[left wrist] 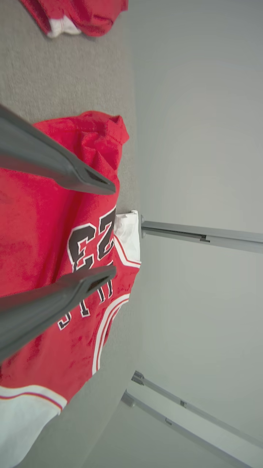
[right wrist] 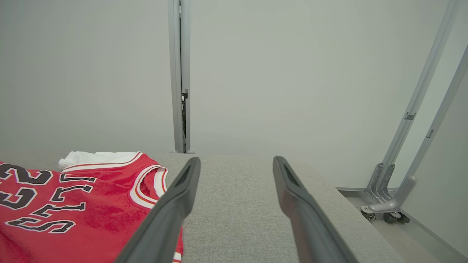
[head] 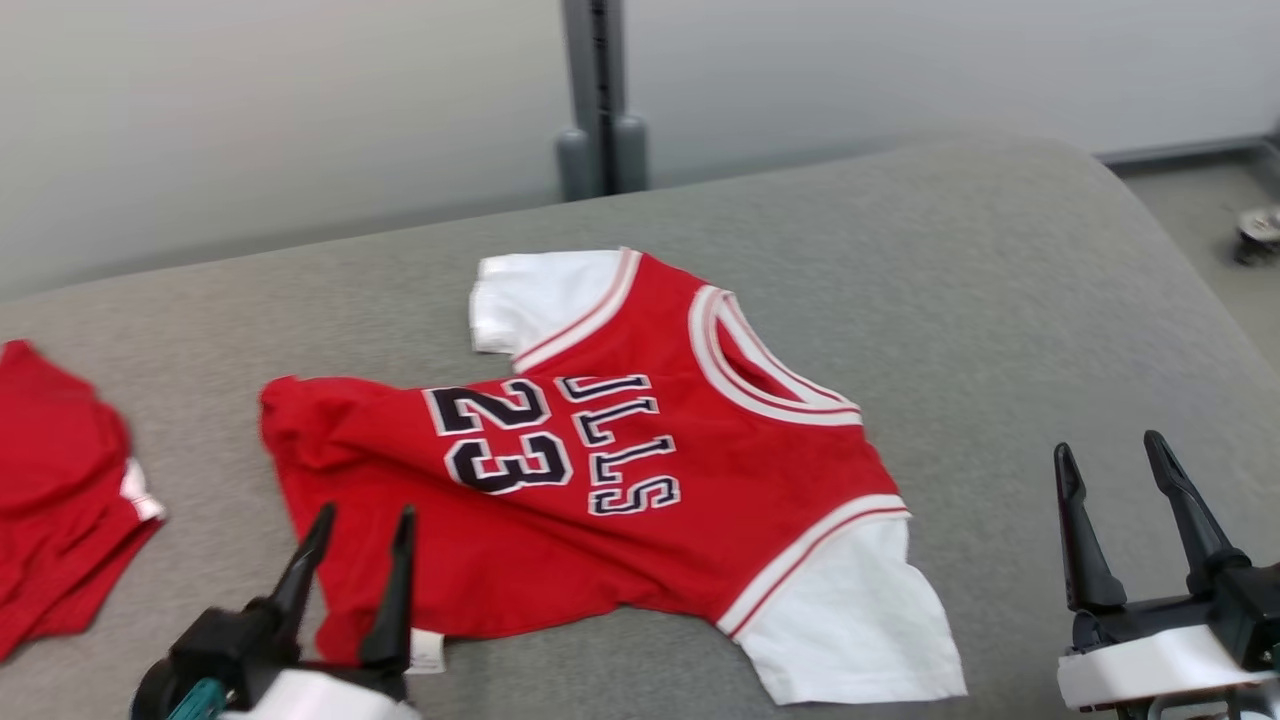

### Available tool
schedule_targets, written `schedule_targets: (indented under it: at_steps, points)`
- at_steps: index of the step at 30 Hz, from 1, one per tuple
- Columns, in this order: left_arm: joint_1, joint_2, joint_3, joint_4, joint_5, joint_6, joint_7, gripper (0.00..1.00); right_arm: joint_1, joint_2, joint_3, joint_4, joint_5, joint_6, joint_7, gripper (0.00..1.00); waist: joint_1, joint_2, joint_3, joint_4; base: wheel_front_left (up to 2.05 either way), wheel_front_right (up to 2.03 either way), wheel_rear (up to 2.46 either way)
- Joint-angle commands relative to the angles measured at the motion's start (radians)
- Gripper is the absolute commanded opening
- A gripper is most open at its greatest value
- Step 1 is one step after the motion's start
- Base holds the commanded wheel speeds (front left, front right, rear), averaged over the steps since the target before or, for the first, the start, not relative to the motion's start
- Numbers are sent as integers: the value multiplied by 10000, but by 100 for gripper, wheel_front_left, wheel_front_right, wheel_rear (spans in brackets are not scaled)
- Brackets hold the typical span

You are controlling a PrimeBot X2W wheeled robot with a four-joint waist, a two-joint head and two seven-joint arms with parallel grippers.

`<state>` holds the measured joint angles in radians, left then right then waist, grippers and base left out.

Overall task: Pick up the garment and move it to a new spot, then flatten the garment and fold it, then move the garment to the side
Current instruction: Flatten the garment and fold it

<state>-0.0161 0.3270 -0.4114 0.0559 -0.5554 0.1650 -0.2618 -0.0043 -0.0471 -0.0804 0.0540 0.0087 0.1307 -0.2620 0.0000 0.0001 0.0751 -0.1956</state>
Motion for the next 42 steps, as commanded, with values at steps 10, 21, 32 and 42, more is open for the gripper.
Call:
schedule_targets:
  at_steps: [10,21,32,42]
  points:
    - [2085,-920,3088,-158,1757,-1122,-23,100,435,-68,-163,306,-163,1,-48,100,0,-1,-968,2046,0,0,0]
    - [2550,-1962,4668,-86,2820,-2351,-24,100,706,-64,0,634,32,1,-46,100,0,-1,-1085,1974,0,0,0]
    - [2343,-2400,5267,-17,3358,-2868,-23,100,627,-62,102,722,112,1,-46,100,0,-1,-1034,1825,0,0,0]
    - [2236,-2594,5160,-151,3442,-2952,-23,100,506,-62,543,1061,290,1,-43,100,0,-1,-957,1563,0,0,0]
